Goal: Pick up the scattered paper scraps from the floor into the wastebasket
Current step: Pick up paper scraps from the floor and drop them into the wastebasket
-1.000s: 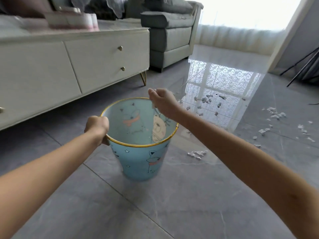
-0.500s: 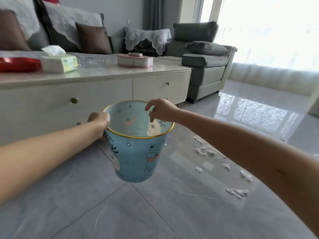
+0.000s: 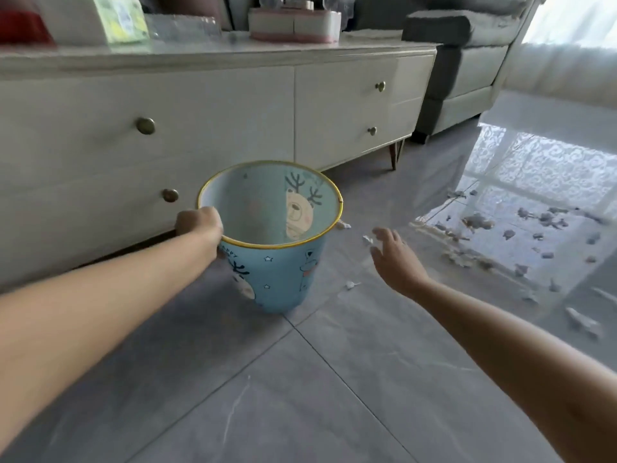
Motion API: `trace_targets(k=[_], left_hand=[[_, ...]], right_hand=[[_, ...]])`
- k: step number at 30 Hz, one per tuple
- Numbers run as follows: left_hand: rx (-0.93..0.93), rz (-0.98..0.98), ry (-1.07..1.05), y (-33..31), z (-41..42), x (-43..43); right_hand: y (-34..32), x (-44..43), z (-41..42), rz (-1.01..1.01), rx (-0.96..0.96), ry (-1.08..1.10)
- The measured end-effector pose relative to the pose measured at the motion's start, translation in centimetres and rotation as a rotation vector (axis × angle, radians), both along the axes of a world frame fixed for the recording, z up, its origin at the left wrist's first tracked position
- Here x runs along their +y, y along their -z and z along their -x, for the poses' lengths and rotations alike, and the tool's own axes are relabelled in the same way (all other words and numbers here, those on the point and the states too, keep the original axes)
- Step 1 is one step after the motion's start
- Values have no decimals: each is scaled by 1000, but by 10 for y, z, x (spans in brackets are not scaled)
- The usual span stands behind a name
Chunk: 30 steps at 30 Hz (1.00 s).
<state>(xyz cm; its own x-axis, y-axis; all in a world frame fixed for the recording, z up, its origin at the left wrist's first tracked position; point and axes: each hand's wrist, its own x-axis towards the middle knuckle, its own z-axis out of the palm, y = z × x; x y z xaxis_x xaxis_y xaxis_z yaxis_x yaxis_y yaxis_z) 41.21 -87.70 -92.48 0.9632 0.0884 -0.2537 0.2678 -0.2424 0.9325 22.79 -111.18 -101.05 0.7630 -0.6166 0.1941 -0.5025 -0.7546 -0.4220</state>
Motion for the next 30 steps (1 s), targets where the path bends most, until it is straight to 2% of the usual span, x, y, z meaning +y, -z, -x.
trace_targets(k=[5,7,10,17,25,30], left_hand=[[-19,-97,-48,19,-13,-9],[23,-60,-76,20,-15,-13],[51,-46,-104,19,-9,-22],[22,-197,-101,20,-18,-56],[-39,-473,-86,35,-54,-81],[-47,-482,-74,41,-73,-85]], right_hand=[[79,-2,14,4,305,-227],[110,6,24,5,439,-346],[137,7,23,-15,553,-383],[147,-18,-46,-78,518,-242],[152,-95,-135,13,508,-344],[142,-136,-193,188,559,-290]])
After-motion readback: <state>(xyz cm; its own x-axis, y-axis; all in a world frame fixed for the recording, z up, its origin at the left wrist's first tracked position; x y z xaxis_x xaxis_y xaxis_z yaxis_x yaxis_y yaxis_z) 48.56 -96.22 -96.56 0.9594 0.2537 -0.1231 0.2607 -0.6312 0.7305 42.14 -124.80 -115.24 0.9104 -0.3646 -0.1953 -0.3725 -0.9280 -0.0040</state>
